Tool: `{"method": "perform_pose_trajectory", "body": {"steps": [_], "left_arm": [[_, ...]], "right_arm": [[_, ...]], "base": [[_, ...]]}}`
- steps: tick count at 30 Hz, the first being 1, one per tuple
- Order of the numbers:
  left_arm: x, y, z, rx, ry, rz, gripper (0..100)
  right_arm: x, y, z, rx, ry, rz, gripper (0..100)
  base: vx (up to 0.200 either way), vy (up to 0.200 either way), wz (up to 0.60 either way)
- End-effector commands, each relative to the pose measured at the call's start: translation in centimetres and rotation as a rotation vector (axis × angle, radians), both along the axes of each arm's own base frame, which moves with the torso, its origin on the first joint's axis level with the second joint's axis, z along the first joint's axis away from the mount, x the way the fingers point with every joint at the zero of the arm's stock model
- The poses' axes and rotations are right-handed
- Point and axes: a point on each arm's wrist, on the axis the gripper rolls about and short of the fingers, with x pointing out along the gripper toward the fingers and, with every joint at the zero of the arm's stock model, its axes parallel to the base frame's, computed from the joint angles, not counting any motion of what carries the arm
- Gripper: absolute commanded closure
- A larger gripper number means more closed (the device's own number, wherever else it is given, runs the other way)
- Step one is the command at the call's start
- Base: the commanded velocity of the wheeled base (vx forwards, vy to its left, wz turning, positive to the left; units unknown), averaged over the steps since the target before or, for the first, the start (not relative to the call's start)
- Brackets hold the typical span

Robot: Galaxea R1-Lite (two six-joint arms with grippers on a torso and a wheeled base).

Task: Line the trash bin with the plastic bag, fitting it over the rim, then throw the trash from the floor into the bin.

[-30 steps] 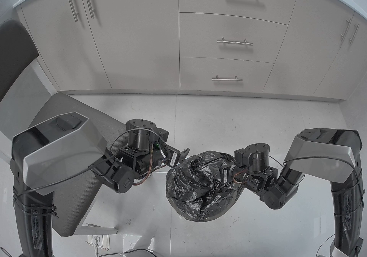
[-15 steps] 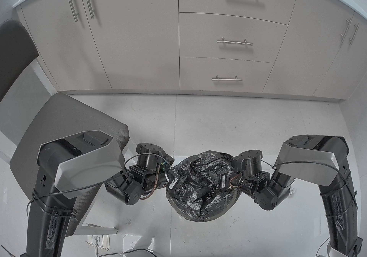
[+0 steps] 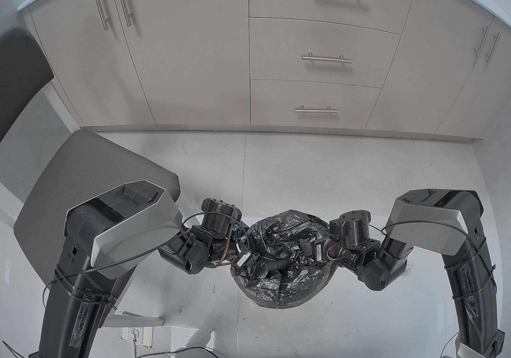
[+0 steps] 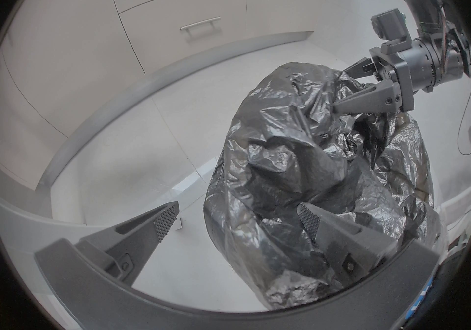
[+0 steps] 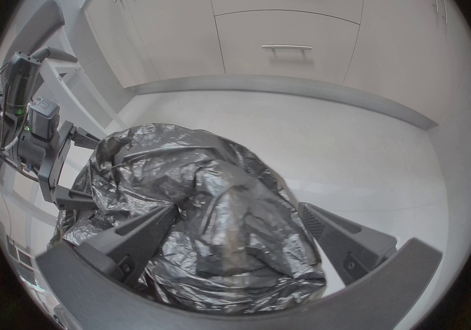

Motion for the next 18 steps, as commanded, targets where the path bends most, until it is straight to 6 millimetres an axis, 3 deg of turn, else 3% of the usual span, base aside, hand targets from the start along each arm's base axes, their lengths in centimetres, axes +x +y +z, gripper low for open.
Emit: {"method": "perform_pose_trajectory", "body": {"steps": [1,9,14,18], "left_arm": [[1.3,0.0,-0.4,0.009,0.014,0.013,0],[1.7,0.1,0.3,0.013,0.034,0.03,0],[1.5,-0.1,3.3,-0.062,-0.001,0.057,0],[1.6,-0.4,4.6,-0.137,-0.037,0.088,0]], "right_arm": [[0.4,-0.9,-0.3,-0.002,0.005,-0.025,0],[-0.1,-1.1,1.0,0.006,-0.008,-0.024,0],[-3.4,-0.3,3.8,0.012,0.008,0.044,0],[-5.4,0.1,4.2,0.002,0.038,0.089,0]], "base": [[0.0,0.0,0.0],[0.0,0.0,0.0],[0.0,0.0,0.0],[0.0,0.0,0.0]]}}
